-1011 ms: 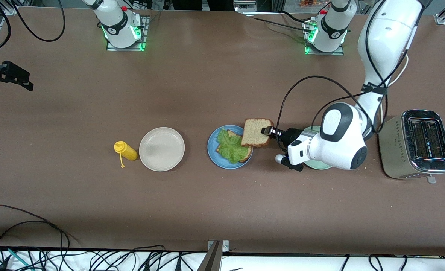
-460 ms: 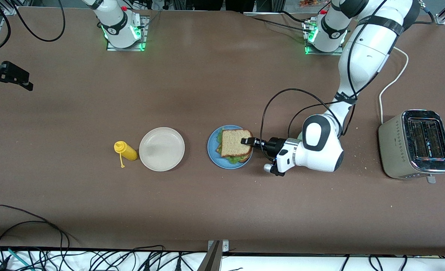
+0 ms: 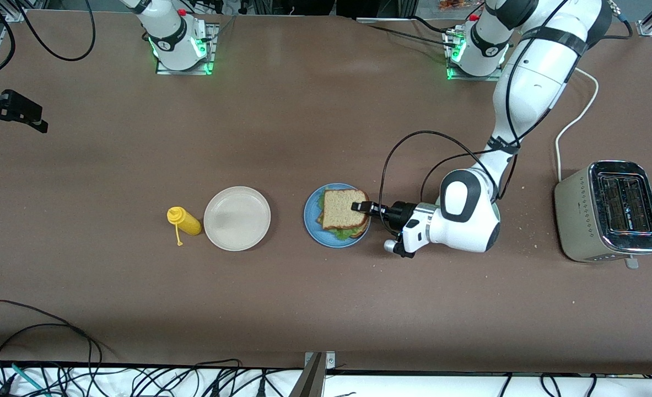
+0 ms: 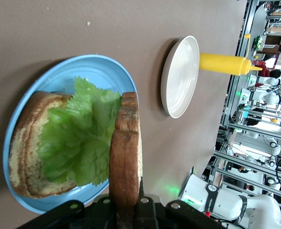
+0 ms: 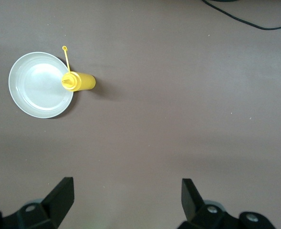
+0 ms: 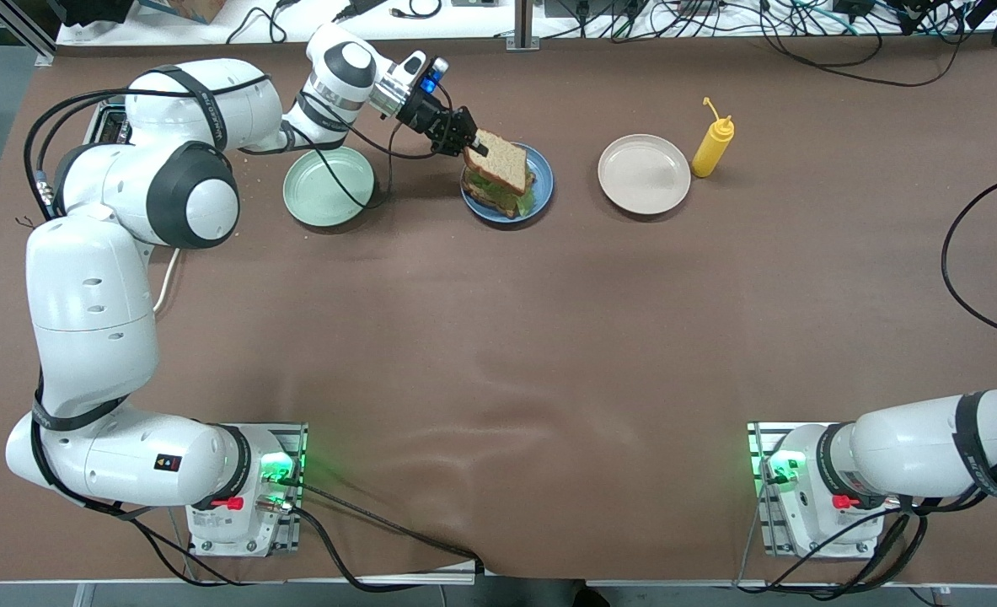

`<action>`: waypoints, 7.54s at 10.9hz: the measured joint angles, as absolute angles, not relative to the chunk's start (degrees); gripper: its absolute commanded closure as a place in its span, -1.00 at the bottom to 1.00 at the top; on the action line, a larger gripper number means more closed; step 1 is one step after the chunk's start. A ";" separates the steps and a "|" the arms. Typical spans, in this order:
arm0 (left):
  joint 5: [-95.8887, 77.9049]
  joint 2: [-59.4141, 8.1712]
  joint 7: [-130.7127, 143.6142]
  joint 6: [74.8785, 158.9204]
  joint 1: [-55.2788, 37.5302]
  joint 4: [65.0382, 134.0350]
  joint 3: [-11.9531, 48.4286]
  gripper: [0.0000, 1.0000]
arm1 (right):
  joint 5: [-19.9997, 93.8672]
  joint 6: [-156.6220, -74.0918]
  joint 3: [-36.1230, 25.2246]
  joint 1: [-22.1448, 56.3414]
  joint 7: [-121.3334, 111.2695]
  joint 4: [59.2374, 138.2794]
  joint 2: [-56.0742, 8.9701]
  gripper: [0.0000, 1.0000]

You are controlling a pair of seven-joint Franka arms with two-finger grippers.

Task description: Make sandwich in blue plate with both arms

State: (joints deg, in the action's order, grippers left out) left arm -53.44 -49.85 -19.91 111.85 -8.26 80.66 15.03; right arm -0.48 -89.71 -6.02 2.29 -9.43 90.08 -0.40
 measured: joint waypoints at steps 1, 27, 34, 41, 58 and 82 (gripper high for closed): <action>-53.48 -50.54 -21.02 112.31 -8.59 80.69 15.03 -0.53 | -0.48 -89.70 -6.05 2.27 -9.43 90.07 -0.40 -1.00; -0.08 -0.41 -3.91 90.07 -5.02 92.11 5.26 -1.00 | -0.48 -89.68 -6.14 2.20 -9.44 89.91 -0.79 -1.00; 0.11 0.14 -3.81 87.54 -1.52 92.12 4.52 -1.00 | -0.48 -89.68 -6.13 2.20 -9.45 89.91 -0.79 -1.00; 0.11 0.18 -3.80 87.43 -0.76 91.99 4.61 -1.00 | -0.48 -89.68 -6.13 2.20 -9.45 89.91 -0.79 -1.00; 0.11 0.15 -3.80 87.44 -0.80 91.43 4.77 -1.00 | -0.48 -89.68 -6.06 2.22 -9.47 89.91 -0.79 -1.00; 0.11 0.14 -3.80 87.44 -0.82 91.26 4.93 -1.00 | -0.48 -89.68 -5.80 2.37 -9.68 89.91 -0.79 -1.00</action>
